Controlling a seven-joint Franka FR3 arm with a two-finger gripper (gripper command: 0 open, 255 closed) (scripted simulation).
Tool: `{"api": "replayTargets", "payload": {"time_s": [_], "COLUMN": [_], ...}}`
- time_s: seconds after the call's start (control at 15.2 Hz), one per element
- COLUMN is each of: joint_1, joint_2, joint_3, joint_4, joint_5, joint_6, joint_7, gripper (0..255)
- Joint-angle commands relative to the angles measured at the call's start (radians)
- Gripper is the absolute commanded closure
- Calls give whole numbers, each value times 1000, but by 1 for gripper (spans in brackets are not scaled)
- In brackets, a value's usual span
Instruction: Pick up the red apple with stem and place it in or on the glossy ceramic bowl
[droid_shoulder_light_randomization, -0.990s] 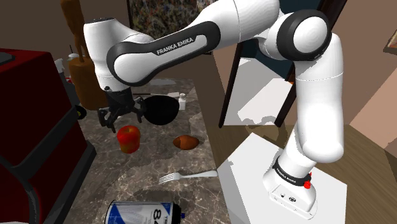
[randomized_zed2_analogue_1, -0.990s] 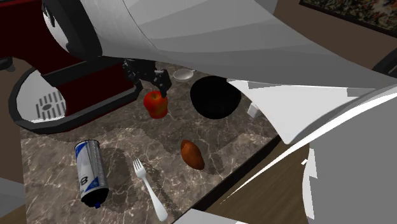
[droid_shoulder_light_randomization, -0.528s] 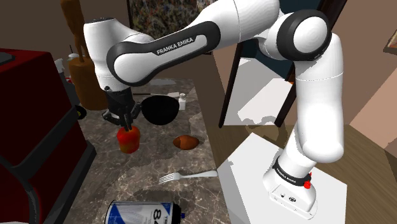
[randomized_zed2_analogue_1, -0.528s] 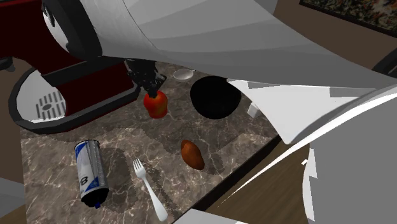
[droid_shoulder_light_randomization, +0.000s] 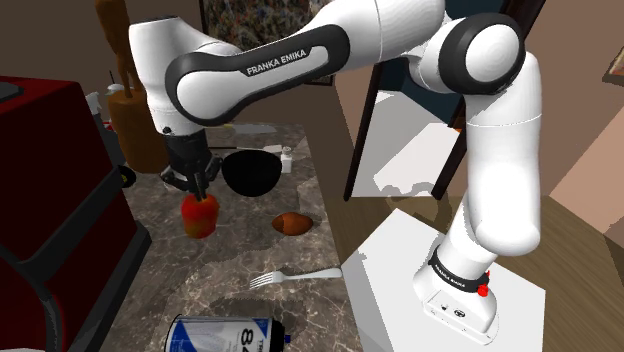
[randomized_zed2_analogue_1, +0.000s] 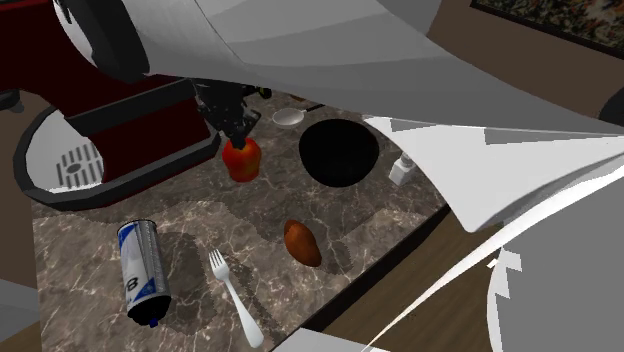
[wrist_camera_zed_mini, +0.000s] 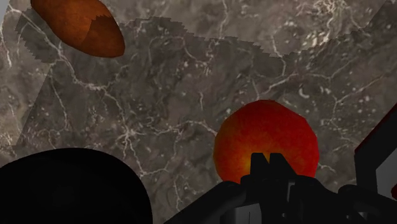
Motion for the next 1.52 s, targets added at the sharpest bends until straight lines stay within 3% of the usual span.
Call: {"api": "replayTargets", "payload": {"time_s": [0.0, 1.45], "joint_1": [2, 36], "joint_2": [-3, -8], "joint_3": [2, 13], "joint_4": [21, 315], "joint_5": [3, 13], "joint_6": [-24, -318], "joint_7": [-2, -23], "gripper": [255, 255]}}
